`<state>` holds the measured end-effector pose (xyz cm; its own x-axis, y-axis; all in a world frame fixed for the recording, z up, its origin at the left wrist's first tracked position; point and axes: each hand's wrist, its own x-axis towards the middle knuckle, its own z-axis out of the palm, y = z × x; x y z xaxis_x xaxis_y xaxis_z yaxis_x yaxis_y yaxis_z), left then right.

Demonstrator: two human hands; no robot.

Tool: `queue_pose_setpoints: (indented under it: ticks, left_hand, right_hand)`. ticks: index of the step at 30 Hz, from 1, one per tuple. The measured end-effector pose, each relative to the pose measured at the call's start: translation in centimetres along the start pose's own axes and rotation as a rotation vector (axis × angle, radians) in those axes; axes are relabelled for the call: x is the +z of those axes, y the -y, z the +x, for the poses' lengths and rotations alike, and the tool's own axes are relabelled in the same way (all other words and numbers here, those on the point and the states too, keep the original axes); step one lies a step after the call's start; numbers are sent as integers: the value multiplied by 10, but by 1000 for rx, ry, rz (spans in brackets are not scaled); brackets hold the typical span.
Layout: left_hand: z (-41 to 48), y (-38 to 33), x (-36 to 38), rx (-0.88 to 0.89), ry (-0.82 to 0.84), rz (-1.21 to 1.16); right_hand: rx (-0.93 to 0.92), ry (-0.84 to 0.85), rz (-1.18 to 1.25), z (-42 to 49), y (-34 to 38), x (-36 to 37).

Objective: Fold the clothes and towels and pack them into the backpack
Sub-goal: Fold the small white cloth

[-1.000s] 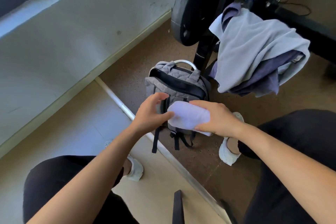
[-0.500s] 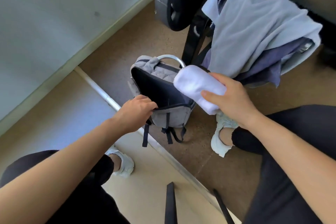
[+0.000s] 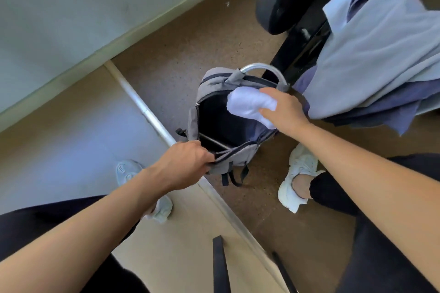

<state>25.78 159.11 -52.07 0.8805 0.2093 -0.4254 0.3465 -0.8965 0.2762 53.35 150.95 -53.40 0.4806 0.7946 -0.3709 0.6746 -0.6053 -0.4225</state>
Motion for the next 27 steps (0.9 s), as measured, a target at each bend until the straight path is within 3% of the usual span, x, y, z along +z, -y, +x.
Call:
queue_pose_setpoints:
  ticks: [5,8,10,12,16,27]
  left_hand:
    - [3,10,-2,-76,185,-69]
    - [14,22,-5,-196,18,-50]
    - [21,33,1,-152,-184,35]
    - [23,43,6,-138,-235,82]
    - [30,49,-2,-277,-199,-18]
    - [46,55,-6,-182,-221,-23]
  right_hand:
    - [-66,2,116,-10,-18,2]
    - [-135,35,103,-20,-20,10]
    - [-158,38,115,-26,-21,15]
    - [-152,26,111,-31,-21,19]
    - [-154,73,60,-39,-9,27]
    - [-237,51,-278,-21,37,66]
